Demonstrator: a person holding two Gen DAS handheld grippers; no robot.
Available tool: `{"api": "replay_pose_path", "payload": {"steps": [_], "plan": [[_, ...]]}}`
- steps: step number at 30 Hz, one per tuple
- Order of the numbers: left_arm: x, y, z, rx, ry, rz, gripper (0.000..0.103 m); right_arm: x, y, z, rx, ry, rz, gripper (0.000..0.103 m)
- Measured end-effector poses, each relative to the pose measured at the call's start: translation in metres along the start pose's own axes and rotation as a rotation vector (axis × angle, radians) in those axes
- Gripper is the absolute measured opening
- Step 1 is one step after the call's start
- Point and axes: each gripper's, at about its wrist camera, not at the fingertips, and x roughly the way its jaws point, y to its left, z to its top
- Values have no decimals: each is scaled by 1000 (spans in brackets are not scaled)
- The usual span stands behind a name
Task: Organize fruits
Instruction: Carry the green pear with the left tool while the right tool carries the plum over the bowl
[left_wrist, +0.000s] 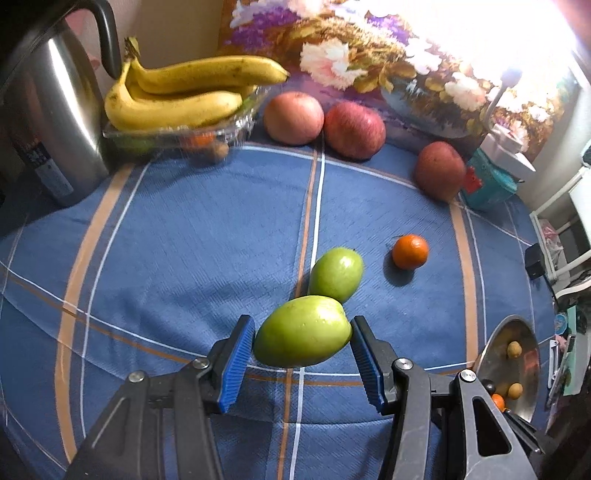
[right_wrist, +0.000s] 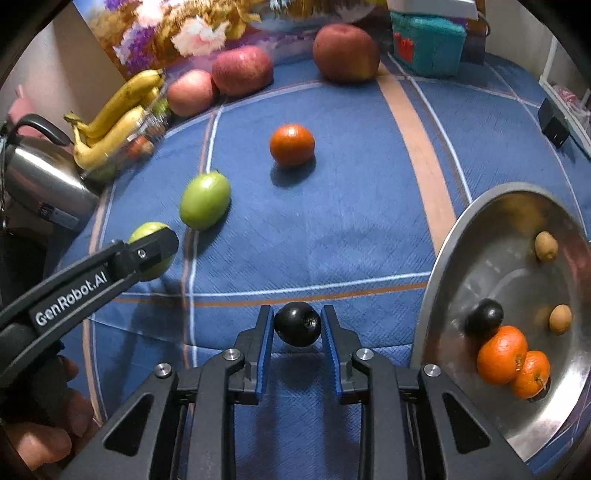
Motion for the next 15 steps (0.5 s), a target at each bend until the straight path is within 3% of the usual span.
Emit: {"api": "replay_pose_path", "payload": {"steps": [15], "plan": [[-25, -12, -2, 1, -51, -8, 56, -36, -10, 3, 14, -94, -52, 27]]}}
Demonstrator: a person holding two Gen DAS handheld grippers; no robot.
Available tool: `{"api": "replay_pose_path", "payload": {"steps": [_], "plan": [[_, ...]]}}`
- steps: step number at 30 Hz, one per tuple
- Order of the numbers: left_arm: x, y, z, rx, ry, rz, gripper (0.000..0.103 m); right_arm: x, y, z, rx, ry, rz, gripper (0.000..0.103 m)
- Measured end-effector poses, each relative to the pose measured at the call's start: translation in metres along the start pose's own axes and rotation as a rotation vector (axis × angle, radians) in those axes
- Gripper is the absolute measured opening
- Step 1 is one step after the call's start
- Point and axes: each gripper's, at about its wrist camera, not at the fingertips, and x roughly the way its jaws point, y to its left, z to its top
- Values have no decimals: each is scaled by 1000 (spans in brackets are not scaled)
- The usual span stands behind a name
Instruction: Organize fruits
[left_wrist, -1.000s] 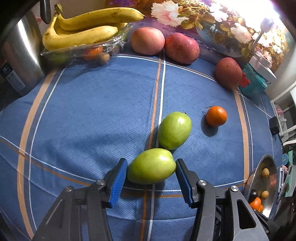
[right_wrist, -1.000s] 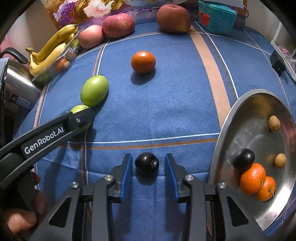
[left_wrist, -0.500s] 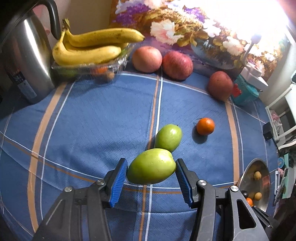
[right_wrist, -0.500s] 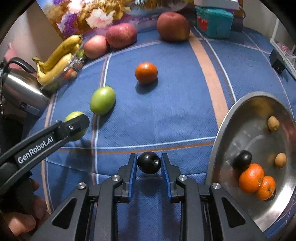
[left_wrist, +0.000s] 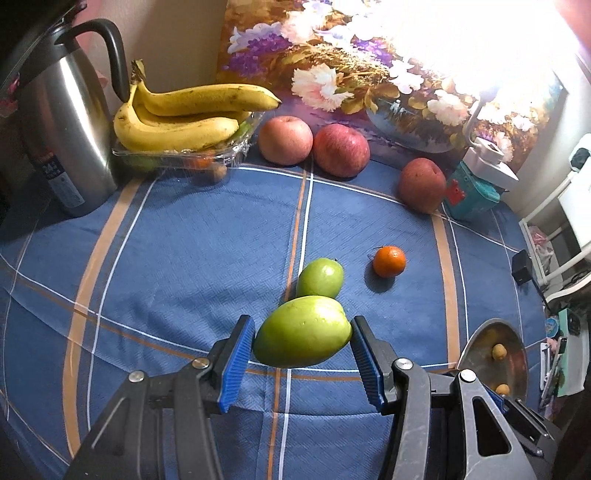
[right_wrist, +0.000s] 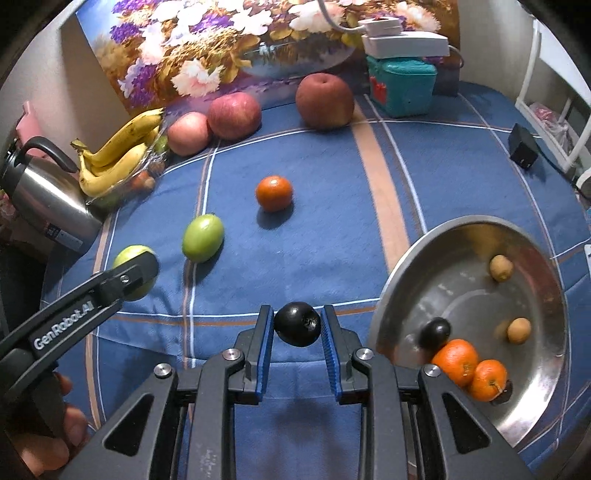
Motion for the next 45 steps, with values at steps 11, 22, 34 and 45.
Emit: {"api": "replay_pose_path", "payload": {"steps": [11, 22, 34, 45], "plan": [[-7, -15, -5, 25, -9, -6, 56, -6, -34, 2, 57, -12, -83, 27], [-8, -60, -19, 139, 2, -29, 56, -14, -80, 4, 141, -22, -178, 27], [-6, -135, -48, 328, 52, -113, 56, -31, -124, 2, 234, -61, -259, 27], [0, -167, -68, 408, 90, -155, 46, -44, -135, 0, 261, -94, -273, 27]]}}
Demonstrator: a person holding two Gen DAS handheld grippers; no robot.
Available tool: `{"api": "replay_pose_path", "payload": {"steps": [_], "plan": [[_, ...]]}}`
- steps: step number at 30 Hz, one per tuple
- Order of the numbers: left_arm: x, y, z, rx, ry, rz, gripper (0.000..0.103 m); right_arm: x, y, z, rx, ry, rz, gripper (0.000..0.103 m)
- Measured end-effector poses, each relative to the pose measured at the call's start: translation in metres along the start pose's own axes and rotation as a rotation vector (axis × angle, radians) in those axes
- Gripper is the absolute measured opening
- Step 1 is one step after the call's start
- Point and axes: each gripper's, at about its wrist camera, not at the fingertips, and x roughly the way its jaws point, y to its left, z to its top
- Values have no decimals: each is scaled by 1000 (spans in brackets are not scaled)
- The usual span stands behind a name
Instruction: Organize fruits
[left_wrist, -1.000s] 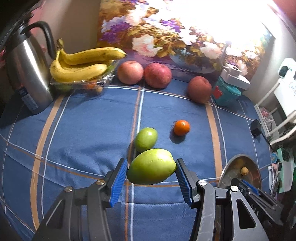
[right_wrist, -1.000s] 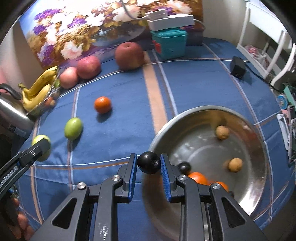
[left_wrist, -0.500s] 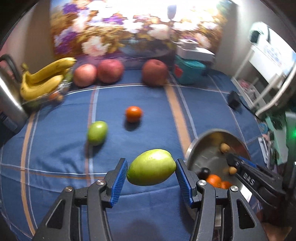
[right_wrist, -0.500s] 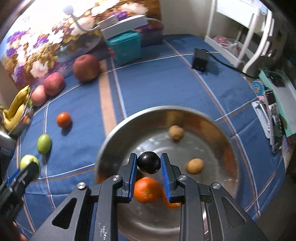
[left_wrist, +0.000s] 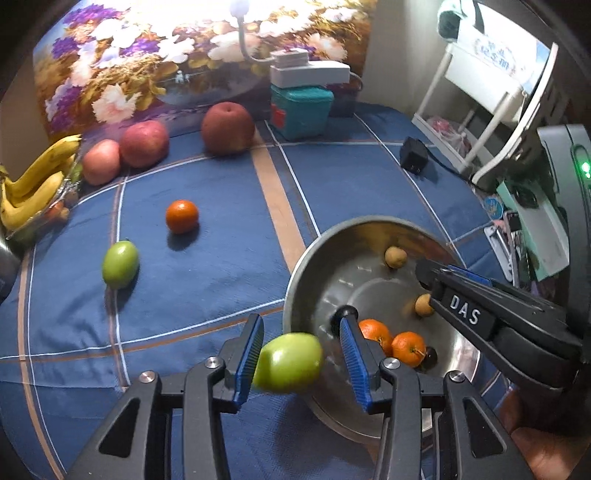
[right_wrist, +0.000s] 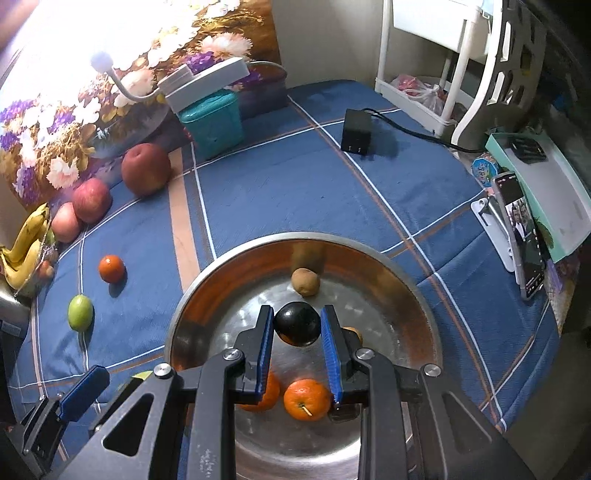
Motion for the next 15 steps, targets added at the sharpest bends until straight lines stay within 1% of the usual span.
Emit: {"api": "replay_pose_path", "payload": {"steps": [3, 5, 10, 13, 15], "plan": [[5, 4, -1, -16, 1, 2, 46, 6, 0, -2, -3, 19, 1, 27], [11, 11, -2, -41, 18, -1, 46, 10, -1, -3, -1, 30, 0, 27], [20, 42, -5, -143, 54, 3, 47, 16, -1, -5, -2, 45, 8, 27], [22, 55, -12, -182, 82, -8, 47, 16, 1, -6, -5, 47, 12, 27], [23, 61, -18, -215, 102, -38, 47, 17, 3, -8, -14, 48, 12, 27]]}}
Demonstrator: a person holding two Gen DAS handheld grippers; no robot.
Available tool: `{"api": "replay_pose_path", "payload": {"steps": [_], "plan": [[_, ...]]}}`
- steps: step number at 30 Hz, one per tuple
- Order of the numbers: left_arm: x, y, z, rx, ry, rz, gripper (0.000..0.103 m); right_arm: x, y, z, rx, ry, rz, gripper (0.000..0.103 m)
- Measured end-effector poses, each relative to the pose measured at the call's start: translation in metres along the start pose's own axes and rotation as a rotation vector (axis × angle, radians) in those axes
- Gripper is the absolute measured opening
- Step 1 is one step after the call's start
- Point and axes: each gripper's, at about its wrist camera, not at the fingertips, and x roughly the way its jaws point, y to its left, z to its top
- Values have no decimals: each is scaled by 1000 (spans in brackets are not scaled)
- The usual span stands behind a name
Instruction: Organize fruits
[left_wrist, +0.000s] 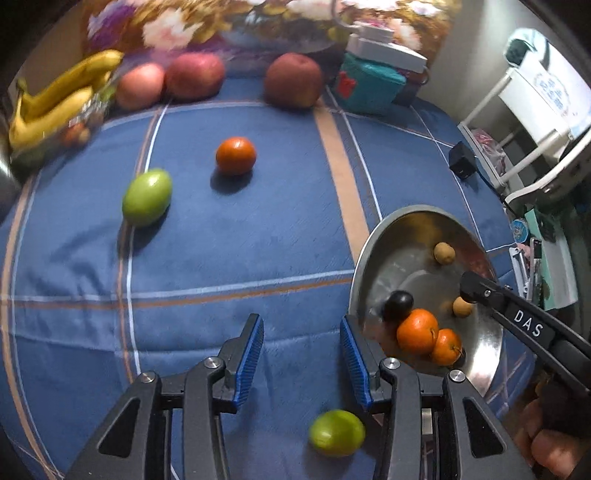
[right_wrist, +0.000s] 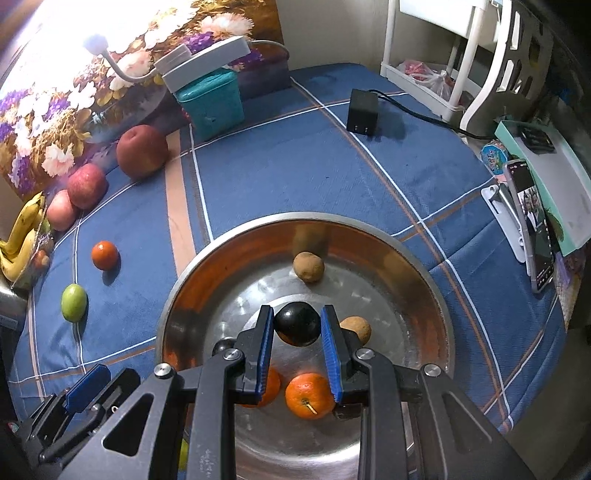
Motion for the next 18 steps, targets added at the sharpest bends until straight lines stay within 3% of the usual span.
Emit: {"api": "replay_pose_path", "payload": {"steps": [3, 18], "plan": [[-2, 4, -8, -21, 11, -33, 47, 3, 3, -6, -8, 12, -1, 27], [-9, -7, -52, 50, 73, -23, 58, -11, 3, -52, -63, 6, -5, 27]]}}
